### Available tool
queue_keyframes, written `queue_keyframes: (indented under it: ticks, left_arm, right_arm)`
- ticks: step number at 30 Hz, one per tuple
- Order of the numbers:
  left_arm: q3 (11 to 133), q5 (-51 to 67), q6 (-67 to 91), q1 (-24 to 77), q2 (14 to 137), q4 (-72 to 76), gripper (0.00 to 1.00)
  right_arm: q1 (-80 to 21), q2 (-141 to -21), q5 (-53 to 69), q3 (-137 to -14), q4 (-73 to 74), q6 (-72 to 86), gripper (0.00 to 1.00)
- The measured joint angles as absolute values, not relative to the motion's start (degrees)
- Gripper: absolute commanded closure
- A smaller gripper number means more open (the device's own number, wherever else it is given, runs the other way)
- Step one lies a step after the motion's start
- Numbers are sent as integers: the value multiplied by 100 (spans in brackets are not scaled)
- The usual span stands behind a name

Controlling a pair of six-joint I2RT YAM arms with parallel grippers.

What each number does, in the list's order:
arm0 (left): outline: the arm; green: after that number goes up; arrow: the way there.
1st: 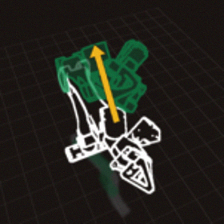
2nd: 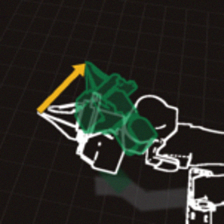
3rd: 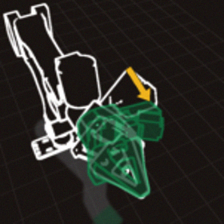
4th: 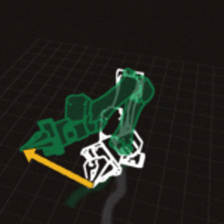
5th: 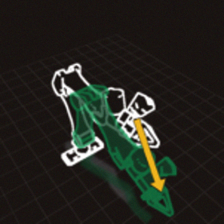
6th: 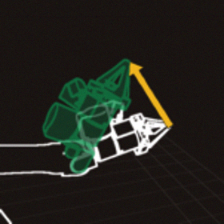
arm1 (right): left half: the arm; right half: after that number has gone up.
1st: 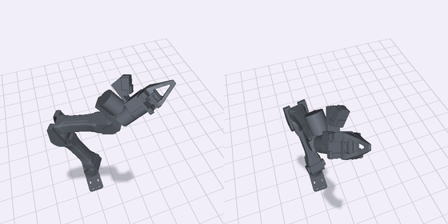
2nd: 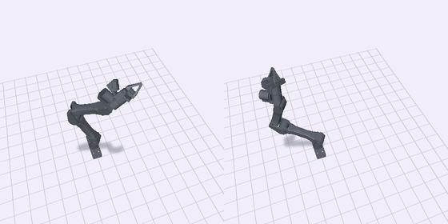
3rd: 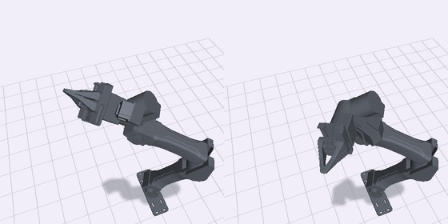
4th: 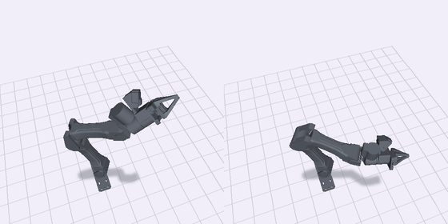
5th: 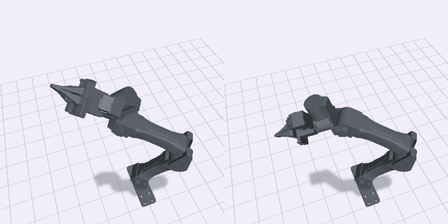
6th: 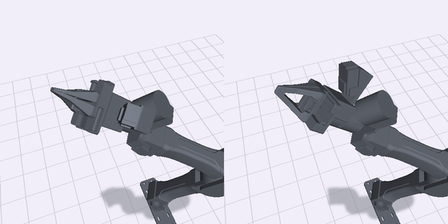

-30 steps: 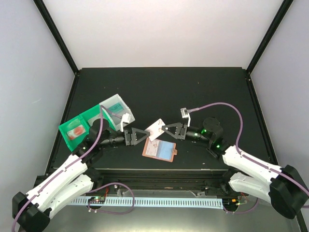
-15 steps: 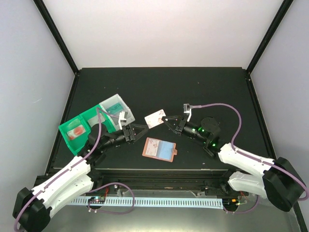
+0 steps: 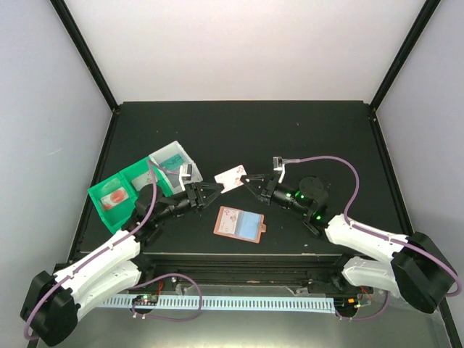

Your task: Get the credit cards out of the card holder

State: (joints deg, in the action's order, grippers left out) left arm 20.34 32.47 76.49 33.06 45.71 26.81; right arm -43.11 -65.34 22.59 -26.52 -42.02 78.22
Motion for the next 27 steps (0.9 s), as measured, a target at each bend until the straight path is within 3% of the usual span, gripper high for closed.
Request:
queue_keyframes:
  ticks: [2,8,12,18,24,27]
  left_arm:
    - [2032,3229,7682,3306,4619,2718,98]
    - [2014,3153,7666,3306,4595,2735,98]
    - [2012,3144,7511,3306,4480,2504,98]
    - [2016,3046,7185,3114,4209,1992,98]
    - [2204,3205,6711,2622,4060,1024,98]
    - [2362,3450,6423,2176,3994,447,98]
  right_arm:
    - [-4309,-6534,2255,-2652,-4204,7837,99]
    - [-4316,-6534,2233,-2644,-4209,7835,98]
    - [-4338,-6534,2202,-2539,-4204,7800,89]
    - [-4338,-6482,2147,-2316,-3970,7524,67]
    - [-4338,-6077,2088,-2209,-3514,7203,31]
    - [-4338,-5793,2043,-2161,-3240,6956,18]
